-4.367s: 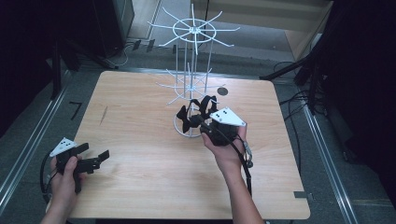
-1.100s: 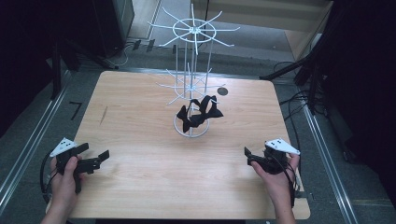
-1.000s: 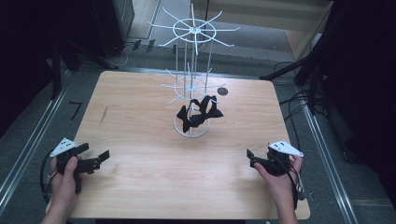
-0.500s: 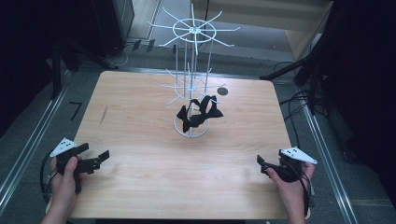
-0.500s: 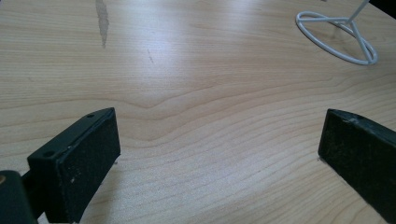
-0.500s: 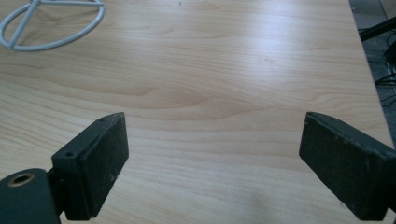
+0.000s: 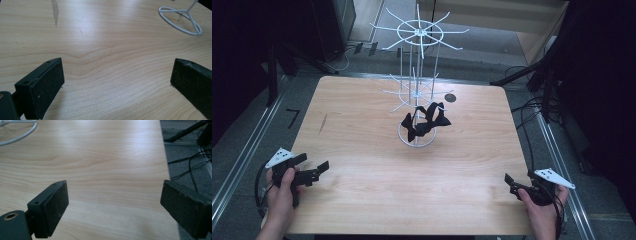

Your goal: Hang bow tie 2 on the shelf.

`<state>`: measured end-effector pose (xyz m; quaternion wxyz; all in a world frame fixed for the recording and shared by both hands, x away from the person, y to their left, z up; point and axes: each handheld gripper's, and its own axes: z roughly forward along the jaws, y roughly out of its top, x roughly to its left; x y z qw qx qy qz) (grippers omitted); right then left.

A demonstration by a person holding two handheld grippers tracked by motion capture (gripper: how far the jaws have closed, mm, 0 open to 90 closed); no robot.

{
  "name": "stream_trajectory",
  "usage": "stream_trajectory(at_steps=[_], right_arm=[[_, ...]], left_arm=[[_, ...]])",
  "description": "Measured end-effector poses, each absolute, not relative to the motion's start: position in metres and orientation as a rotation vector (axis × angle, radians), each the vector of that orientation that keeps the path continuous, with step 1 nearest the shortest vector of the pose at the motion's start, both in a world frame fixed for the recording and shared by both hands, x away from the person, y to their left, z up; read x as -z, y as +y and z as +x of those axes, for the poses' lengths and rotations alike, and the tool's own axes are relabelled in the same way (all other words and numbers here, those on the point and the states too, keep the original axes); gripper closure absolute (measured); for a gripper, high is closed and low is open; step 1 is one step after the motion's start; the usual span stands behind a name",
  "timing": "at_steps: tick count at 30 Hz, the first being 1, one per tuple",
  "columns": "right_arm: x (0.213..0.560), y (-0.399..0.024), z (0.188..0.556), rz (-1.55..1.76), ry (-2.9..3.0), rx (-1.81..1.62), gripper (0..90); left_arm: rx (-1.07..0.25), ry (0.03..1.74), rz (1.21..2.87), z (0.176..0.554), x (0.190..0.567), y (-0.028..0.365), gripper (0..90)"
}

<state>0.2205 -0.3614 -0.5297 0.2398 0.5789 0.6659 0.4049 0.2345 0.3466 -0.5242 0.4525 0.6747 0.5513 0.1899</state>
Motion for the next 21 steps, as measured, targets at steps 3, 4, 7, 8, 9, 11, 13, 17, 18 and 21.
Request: stream_trajectory(at_steps=[3,4,7,8,9,11,13,17,18,21], right_arm=[[0.532,-0.372,0.215,1.594,1.801,-1.110,8.6],[0.533,-0.374,0.214,1.600,1.793,-1.115,8.7],[0.536,-0.382,0.208,1.614,1.783,-1.125,8.8],[0.536,-0.382,0.208,1.614,1.783,-1.125,8.8],[0.538,-0.385,0.204,1.621,1.779,-1.136,8.9],[0.539,-0.387,0.203,1.622,1.778,-1.139,8.9],[0.540,-0.390,0.200,1.629,1.773,-1.151,9.6],[0.538,-0.395,0.199,1.633,1.743,-1.187,11.5],[0.538,-0.395,0.199,1.632,1.738,-1.197,11.7],[0.535,-0.393,0.198,1.625,1.734,-1.212,11.7]], left_arm=[[-0.470,1.362,1.666,0.234,0.524,0.347,0.0],[-0.470,1.361,1.667,0.234,0.524,0.347,0.0],[-0.470,1.360,1.667,0.234,0.524,0.347,0.0],[-0.470,1.360,1.667,0.234,0.524,0.347,0.0],[-0.471,1.359,1.665,0.234,0.524,0.347,0.0],[-0.473,1.362,1.662,0.234,0.524,0.347,0.0],[-0.472,1.363,1.660,0.234,0.524,0.347,0.0],[-0.473,1.367,1.656,0.233,0.524,0.347,0.0],[-0.473,1.368,1.655,0.233,0.524,0.347,0.0],[-0.473,1.371,1.652,0.233,0.524,0.347,0.0]])
